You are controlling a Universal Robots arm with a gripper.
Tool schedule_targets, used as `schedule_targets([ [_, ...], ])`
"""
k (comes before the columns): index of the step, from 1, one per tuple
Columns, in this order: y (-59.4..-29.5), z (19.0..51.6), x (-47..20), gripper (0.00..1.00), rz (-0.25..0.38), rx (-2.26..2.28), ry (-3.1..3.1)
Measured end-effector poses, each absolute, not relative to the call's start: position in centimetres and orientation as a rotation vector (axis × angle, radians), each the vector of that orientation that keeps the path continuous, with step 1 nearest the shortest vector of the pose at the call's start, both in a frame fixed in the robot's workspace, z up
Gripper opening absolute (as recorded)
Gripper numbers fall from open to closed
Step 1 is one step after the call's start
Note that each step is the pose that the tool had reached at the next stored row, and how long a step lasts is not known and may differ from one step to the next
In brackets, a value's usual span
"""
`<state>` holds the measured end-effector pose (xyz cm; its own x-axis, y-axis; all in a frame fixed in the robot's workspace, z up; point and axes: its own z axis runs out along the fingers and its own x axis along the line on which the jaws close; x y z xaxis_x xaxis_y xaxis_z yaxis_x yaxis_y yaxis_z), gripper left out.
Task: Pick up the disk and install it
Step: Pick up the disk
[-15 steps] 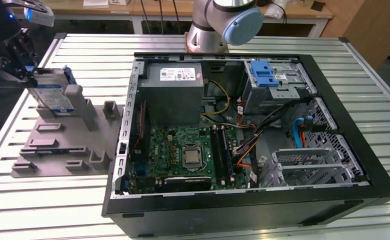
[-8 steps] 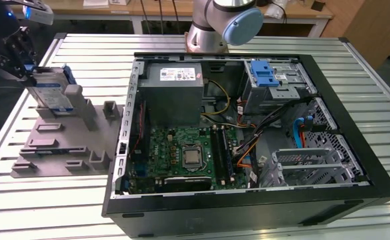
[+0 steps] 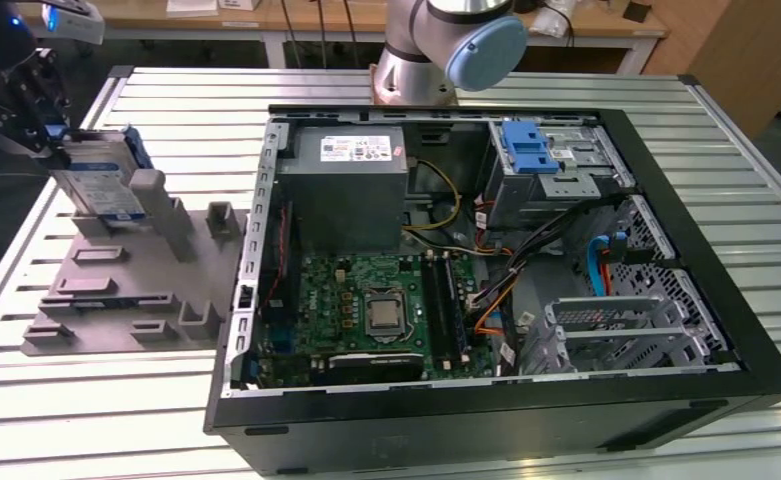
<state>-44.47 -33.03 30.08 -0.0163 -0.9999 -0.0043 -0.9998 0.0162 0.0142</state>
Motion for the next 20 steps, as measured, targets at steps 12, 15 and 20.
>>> schedule_targets([
  [12,-33.0,30.9,-44.5,0.36,-0.021,2.199,-2.234],
  [15,-33.0,31.1,-44.5,0.36,-0.021,2.199,-2.234],
  [20,-33.0,31.3,-44.5,0.36,-0.020,2.199,-2.235],
])
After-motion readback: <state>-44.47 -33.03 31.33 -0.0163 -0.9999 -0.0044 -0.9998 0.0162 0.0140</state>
